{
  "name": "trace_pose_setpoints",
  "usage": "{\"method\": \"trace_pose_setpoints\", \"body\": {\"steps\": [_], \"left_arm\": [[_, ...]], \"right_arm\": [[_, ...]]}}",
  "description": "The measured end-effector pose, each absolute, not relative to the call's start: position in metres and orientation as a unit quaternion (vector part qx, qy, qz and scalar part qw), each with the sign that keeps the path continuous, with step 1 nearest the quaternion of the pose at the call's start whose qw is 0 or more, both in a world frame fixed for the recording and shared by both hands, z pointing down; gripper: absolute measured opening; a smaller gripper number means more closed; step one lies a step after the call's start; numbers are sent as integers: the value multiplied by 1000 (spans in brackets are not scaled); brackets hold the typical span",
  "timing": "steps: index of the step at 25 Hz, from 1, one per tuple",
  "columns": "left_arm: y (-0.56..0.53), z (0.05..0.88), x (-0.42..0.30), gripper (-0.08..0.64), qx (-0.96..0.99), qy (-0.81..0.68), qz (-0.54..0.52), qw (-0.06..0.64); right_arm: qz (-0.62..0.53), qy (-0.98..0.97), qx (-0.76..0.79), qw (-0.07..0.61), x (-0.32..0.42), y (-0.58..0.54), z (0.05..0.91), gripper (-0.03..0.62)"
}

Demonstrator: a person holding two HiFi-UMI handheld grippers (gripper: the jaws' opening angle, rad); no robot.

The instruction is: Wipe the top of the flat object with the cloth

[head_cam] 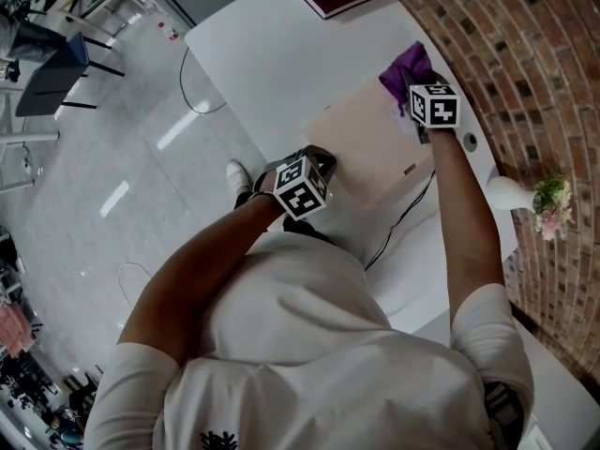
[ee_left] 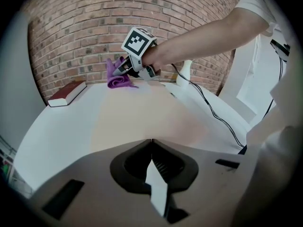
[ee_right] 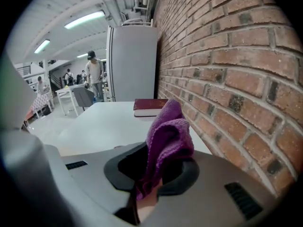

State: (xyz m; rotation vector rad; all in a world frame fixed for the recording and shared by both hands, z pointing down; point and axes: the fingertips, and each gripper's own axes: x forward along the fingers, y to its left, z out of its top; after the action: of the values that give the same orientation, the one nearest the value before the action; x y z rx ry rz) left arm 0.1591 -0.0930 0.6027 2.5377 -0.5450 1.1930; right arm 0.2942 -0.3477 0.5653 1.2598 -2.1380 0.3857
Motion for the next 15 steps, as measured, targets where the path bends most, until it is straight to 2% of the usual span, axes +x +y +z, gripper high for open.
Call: {"method": "trace_pose_setpoints", "body": {"steps": [7,15], "left_arm": [[-94,603,159,25,880,-189,412,143],[-92,603,159,25,880,-184,415,140]], "right_arm": [[140,-797,513,286,314,-350,549,77],[134,-868,418,231,239,-284,504,77]]}}
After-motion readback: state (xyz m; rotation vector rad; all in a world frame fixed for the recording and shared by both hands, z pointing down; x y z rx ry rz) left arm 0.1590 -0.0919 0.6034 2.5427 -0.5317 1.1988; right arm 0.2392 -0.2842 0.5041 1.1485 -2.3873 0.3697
